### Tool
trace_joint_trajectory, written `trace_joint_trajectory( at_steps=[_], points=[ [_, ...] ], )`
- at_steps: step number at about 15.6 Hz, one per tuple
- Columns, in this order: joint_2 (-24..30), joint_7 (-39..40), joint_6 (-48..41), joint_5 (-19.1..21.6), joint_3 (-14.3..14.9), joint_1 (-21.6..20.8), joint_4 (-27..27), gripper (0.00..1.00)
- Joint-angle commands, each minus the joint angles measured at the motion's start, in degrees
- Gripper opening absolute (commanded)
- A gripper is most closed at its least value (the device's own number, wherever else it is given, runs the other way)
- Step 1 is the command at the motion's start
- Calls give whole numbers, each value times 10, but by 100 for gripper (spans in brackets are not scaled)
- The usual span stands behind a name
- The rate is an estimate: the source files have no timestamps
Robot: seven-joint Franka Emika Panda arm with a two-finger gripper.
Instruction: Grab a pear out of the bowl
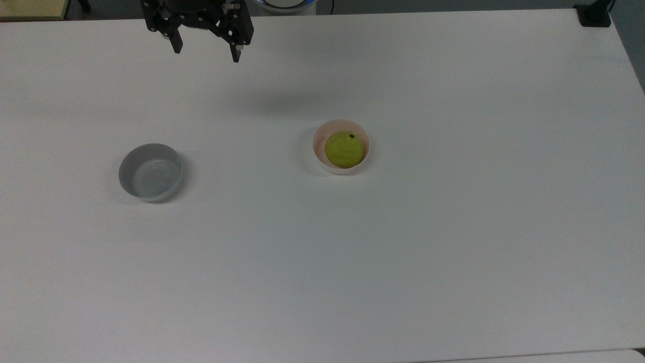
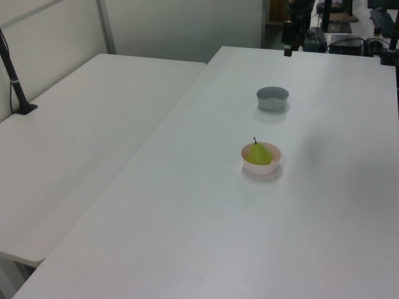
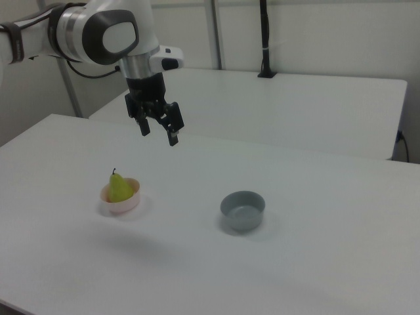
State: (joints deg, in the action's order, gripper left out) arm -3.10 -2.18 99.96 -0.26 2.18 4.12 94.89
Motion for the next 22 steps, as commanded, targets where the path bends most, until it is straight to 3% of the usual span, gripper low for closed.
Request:
trace_joint_trajectory(
  at_steps=[1, 14, 22],
  points=[
    [16, 14, -27, 10, 17, -15, -3, 100],
    [7, 15, -24, 6, 20, -29, -3, 100],
    [-16, 24, -5, 11, 42, -162, -3, 100]
  ],
)
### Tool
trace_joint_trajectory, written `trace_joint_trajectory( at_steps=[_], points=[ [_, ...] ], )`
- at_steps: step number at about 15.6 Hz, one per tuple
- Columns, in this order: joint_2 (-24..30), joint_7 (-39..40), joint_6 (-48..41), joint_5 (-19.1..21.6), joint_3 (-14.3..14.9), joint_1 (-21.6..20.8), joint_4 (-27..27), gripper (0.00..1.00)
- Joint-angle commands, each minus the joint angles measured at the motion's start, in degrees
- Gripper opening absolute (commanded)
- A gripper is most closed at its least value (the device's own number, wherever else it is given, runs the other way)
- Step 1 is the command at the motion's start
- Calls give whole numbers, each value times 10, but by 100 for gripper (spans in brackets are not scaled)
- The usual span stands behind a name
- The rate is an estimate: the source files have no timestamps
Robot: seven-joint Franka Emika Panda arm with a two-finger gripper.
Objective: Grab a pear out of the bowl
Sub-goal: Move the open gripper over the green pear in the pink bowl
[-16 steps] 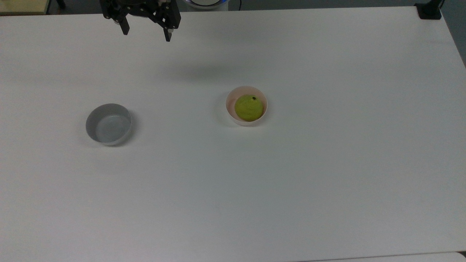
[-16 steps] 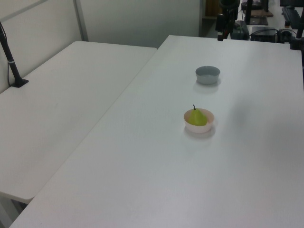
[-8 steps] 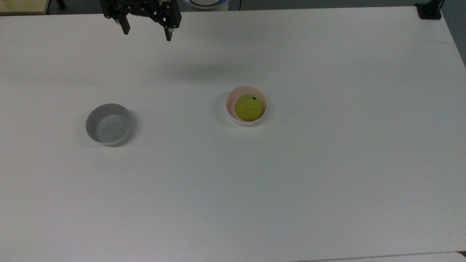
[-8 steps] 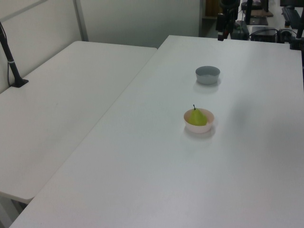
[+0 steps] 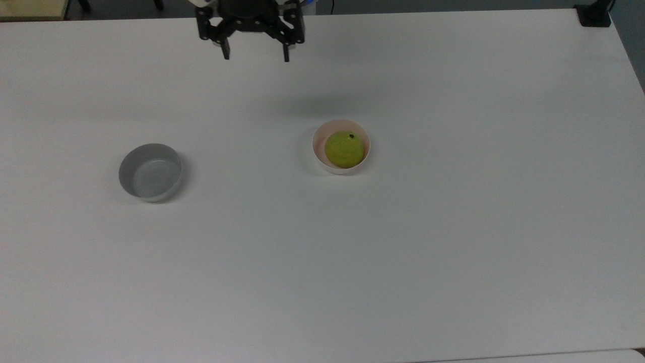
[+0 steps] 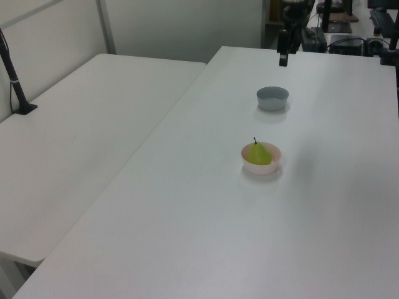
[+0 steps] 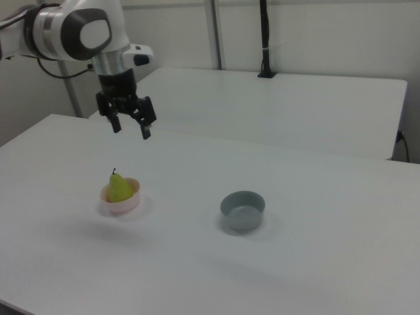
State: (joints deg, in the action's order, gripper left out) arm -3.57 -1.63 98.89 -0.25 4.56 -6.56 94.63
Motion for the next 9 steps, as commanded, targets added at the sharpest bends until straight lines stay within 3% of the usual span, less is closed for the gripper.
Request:
trace_joint_trajectory(
  at_steps=[1, 5, 9],
  points=[
    [-16, 18, 17, 10, 19, -70, -1, 100],
    [-39, 19, 28, 7, 40, -135, 1, 100],
    [-62, 20, 73, 2, 40, -144, 14, 100]
  ],
)
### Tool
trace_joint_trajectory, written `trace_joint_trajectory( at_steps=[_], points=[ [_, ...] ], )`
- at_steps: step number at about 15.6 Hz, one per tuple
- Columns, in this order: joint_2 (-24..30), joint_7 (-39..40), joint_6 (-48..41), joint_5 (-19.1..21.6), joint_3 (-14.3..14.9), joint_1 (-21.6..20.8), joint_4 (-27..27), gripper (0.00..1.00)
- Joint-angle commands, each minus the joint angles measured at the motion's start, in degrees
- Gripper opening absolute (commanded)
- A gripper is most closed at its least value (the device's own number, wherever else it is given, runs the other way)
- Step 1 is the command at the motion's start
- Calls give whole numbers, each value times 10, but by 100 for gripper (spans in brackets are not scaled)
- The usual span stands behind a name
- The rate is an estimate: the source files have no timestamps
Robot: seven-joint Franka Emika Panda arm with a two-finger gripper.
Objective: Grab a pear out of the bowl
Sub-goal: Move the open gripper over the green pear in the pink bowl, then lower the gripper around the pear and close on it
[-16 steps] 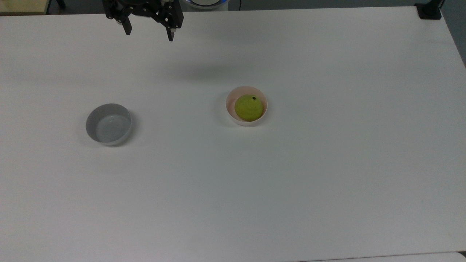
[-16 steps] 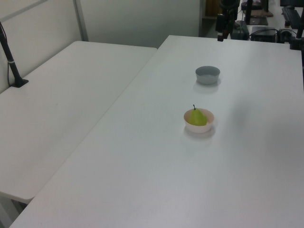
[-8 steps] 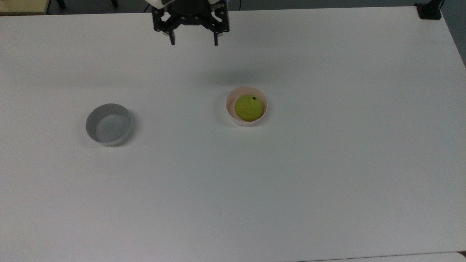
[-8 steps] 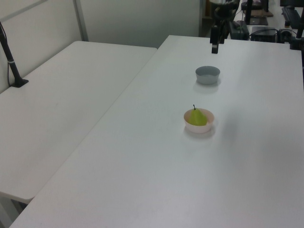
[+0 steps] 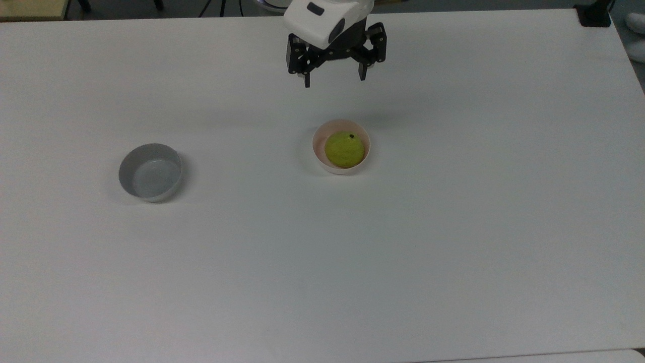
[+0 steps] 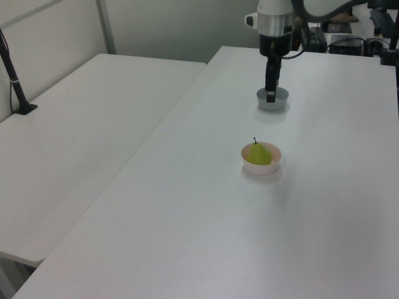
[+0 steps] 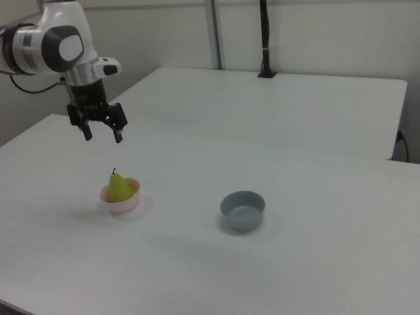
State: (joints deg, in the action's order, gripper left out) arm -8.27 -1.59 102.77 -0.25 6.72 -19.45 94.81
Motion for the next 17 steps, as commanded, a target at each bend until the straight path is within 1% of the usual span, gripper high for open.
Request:
trace_joint_trajectory(
  at_steps=[1, 6, 11, 15, 17],
  points=[
    [-24, 24, 44, -4, 18, -20, 13, 100],
    [-75, 33, 81, -41, 18, -50, 27, 100],
    [-108, 33, 118, -78, 16, -54, 49, 100],
    [-134, 33, 136, -97, 16, -64, 52, 100],
    [-141, 34, 137, -105, 16, -65, 54, 96]
  ],
)
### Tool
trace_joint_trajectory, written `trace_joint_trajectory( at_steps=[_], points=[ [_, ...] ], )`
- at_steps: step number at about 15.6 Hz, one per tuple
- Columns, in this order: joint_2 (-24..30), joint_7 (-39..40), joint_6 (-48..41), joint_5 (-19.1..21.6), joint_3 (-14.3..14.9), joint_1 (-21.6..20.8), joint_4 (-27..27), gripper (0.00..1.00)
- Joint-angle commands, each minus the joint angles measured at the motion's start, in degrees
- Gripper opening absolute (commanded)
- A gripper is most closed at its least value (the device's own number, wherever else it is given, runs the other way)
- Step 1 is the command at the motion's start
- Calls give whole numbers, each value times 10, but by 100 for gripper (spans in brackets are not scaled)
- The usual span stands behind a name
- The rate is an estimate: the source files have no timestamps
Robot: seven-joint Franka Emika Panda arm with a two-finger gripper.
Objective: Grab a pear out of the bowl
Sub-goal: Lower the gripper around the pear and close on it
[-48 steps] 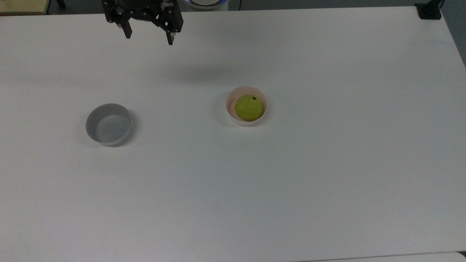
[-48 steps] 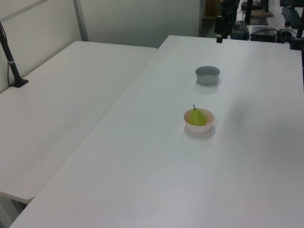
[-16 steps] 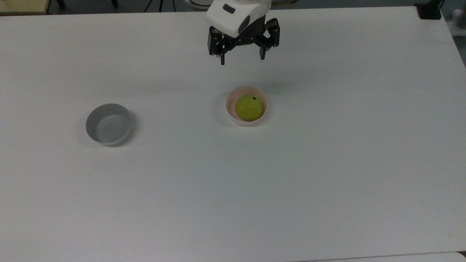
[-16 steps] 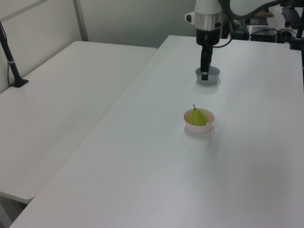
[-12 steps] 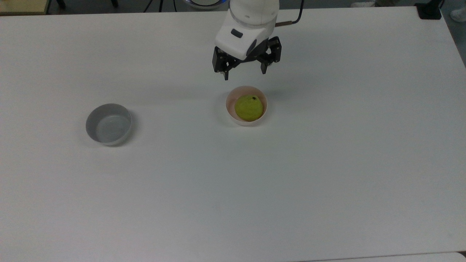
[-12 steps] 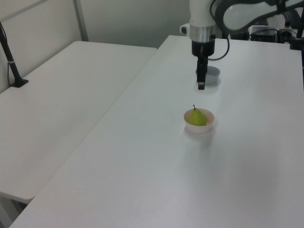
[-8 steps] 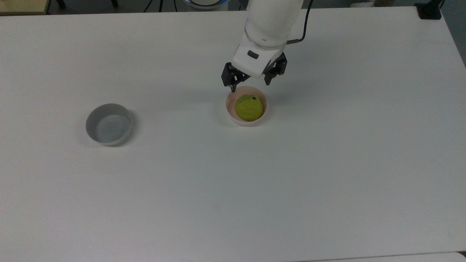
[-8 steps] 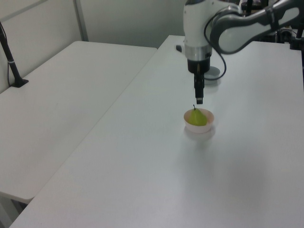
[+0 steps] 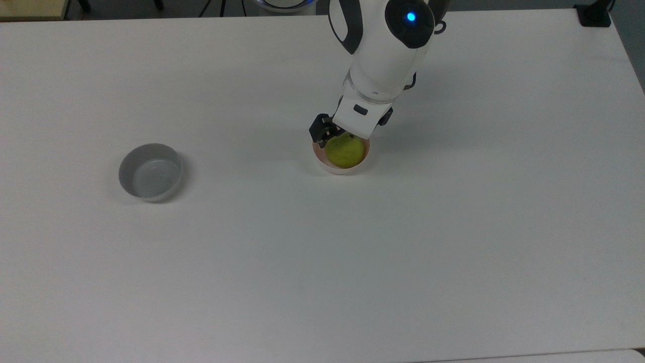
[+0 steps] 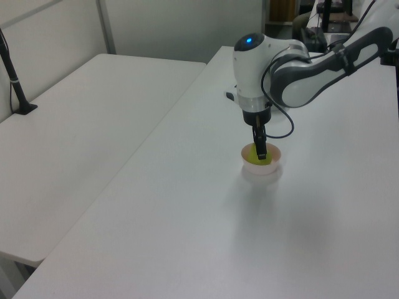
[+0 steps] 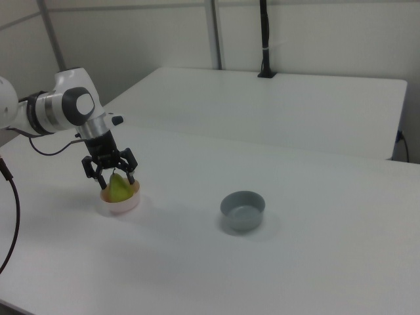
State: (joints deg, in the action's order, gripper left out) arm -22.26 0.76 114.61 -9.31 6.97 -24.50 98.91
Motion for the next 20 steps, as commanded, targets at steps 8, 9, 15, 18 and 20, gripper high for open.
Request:
trace_joint_trajectory(
  at_steps=[8, 9, 15, 18, 20],
  points=[
    [-12, 15, 34, -25, 14, -14, 21, 75],
    [-12, 15, 34, -25, 14, -14, 21, 73],
    [3, 13, 28, -16, 9, -16, 18, 48],
    [18, 10, 25, -13, 9, -15, 17, 46],
    [40, 13, 12, 4, 9, -15, 16, 46]
  ],
)
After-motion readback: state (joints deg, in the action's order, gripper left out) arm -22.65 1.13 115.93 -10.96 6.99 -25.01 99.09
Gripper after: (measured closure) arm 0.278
